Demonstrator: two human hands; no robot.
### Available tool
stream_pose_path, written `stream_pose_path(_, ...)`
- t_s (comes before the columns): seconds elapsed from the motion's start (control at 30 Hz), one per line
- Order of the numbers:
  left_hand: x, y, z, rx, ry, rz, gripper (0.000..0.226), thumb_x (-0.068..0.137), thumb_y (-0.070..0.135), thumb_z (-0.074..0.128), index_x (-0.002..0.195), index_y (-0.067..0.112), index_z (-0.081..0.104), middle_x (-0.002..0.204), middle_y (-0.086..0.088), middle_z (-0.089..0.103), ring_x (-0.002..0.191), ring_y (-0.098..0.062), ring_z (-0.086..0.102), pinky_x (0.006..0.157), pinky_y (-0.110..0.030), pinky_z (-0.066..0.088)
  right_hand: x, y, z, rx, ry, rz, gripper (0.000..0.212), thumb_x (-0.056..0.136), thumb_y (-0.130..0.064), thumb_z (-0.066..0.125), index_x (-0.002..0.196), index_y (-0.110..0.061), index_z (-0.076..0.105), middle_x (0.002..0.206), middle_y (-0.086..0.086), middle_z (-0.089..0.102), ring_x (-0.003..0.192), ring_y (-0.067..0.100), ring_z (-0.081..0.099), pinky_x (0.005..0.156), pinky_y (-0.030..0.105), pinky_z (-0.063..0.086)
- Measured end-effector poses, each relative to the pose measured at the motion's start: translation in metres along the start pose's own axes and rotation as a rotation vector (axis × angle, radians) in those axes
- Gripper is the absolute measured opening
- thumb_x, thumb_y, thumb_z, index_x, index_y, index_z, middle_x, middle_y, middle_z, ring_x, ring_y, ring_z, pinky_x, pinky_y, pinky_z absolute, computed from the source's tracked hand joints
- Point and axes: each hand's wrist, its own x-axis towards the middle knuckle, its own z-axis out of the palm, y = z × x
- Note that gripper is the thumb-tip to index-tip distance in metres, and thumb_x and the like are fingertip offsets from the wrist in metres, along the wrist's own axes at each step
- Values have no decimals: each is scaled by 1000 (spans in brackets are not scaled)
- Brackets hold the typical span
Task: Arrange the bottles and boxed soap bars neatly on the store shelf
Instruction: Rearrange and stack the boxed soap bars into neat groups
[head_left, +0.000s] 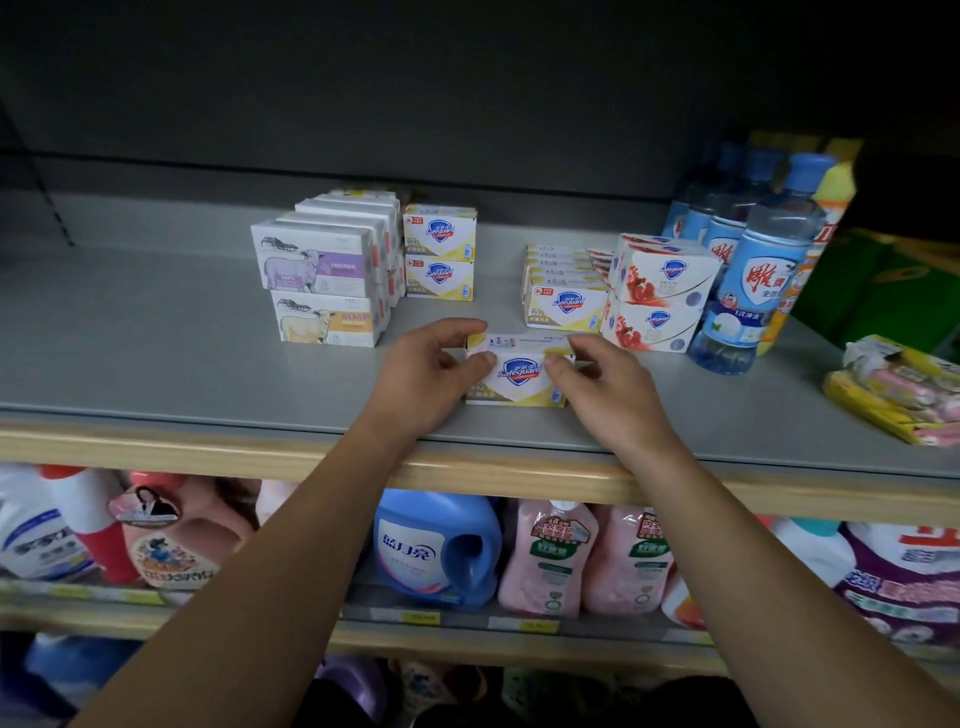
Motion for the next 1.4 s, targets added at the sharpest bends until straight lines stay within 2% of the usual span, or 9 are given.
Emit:
stream_pose_path(0.07, -1, 1, 1, 112, 31, 26, 36, 84, 28, 73, 119, 34, 65, 104, 1, 70, 74, 1, 61, 69, -11, 48, 1, -1, -4, -68, 19, 10, 34, 90, -41, 65, 121, -26, 64, 121, -10, 63, 110, 7, 57, 92, 22, 43)
stream_pose_path(0.17, -4, 4, 2, 246, 87, 77, 41, 82, 31, 73, 121, 35, 65, 114, 9, 65, 89, -6, 61, 73, -6, 44, 1, 6, -27, -304, 36, -6, 46, 91, -46, 59, 132, -25, 57, 138, -3, 55, 131, 19, 44, 106, 33, 36)
stream_pose_path(0.23, -6, 7, 4, 304, 92, 193, 43, 81, 23, 75, 123, 26, 66, 128, 4, 62, 101, -13, 59, 89, -21, 49, 3, 16, -51, -481, 9, 15, 51, 92, -48, 55, 137, -25, 53, 144, 1, 51, 136, 26, 39, 108, 36, 34)
stream_pose_path(0.3, -10, 10, 7, 417, 97, 329, 42, 79, 15, 76, 121, 19, 68, 133, -5, 59, 114, -25, 55, 100, -34, 45, 4, 28, -77, -643, -54, 67, 57, 92, -51, 51, 142, -23, 48, 148, 5, 46, 137, 30, 37, 110, 39, 34)
stream_pose_path(0.47, -9, 9, 20, 699, 98, 543, 36, 80, 15, 77, 115, 16, 72, 122, -7, 67, 104, -37, 55, 93, -34, 41, 3, 46, -99, -869, -240, 139, 60, 94, -62, 35, 137, -23, 49, 143, 5, 46, 131, 28, 43, 106, 39, 37)
stream_pose_path(0.7, 34, 11, 57, 821, 6, 506, 36, 87, 21, 69, 123, 20, 67, 123, 0, 67, 110, -30, 54, 94, -33, 38, 4, 55, -95, -888, -239, 89, 59, 96, -60, 30, 140, -23, 45, 144, 4, 44, 133, 27, 38, 112, 42, 30)
stream_pose_path(0.97, 85, 3, 106, 864, 66, 486, 38, 88, 21, 64, 126, 21, 64, 124, -1, 67, 110, -30, 49, 91, -33, 40, 6, 62, -96, -874, -217, 72, 60, 93, -62, 30, 137, -24, 46, 141, 3, 44, 131, 27, 37, 109, 44, 27)
stream_pose_path(1.17, 106, -4, 115, 874, 72, 461, 39, 86, 22, 67, 125, 18, 65, 114, -7, 71, 112, -33, 51, 91, -38, 46, 9, 66, -96, -841, -203, 61, 60, 89, -61, 28, 134, -26, 46, 137, 0, 44, 128, 26, 37, 108, 44, 28)
stream_pose_path(1.4, 110, -10, 117, 815, 63, 448, 46, 82, 25, 70, 126, 17, 64, 130, -4, 63, 121, -31, 50, 103, -34, 39, 9, 66, -97, -837, -193, 60, 61, 87, -62, 28, 135, -27, 45, 138, -2, 44, 129, 25, 37, 106, 44, 28)
